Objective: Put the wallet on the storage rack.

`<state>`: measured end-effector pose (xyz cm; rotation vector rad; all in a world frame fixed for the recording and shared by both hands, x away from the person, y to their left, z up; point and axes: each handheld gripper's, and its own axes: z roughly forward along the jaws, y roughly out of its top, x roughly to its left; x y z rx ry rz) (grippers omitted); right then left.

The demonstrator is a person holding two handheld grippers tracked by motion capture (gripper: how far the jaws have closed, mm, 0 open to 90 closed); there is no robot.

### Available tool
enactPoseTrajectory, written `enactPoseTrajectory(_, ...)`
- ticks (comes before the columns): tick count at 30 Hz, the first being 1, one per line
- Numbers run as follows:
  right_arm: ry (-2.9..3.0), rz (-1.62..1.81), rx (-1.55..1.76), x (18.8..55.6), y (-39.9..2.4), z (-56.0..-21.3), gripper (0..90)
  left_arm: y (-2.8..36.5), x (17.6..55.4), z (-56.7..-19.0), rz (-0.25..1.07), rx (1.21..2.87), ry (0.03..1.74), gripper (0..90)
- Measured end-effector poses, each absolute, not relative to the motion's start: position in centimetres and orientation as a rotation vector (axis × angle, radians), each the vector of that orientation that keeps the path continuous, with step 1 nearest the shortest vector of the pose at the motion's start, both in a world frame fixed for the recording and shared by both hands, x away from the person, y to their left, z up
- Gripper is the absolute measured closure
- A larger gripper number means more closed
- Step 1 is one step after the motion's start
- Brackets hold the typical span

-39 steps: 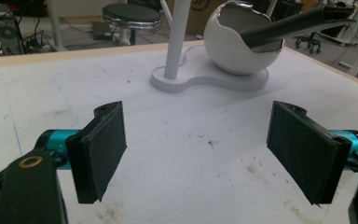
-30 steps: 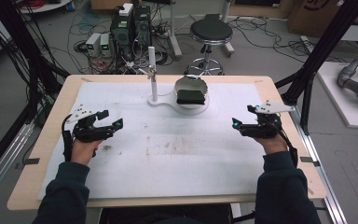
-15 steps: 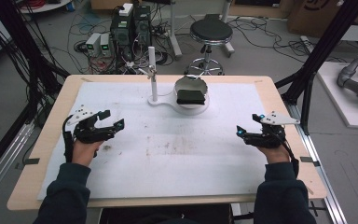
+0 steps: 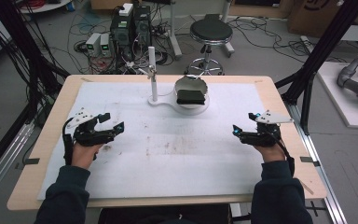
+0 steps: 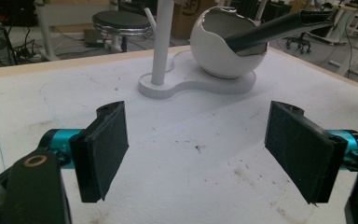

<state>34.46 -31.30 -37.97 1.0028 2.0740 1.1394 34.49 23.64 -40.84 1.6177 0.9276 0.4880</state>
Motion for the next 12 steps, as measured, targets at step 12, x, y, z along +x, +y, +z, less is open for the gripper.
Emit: enactPoseTrajectory(12, 2.084, 1.135, 0.997, 34.82, -31.12, -38.14, 21.3, 23.76, 34.47, -40.90, 0.511, 1.613, 0.938, 21.2)
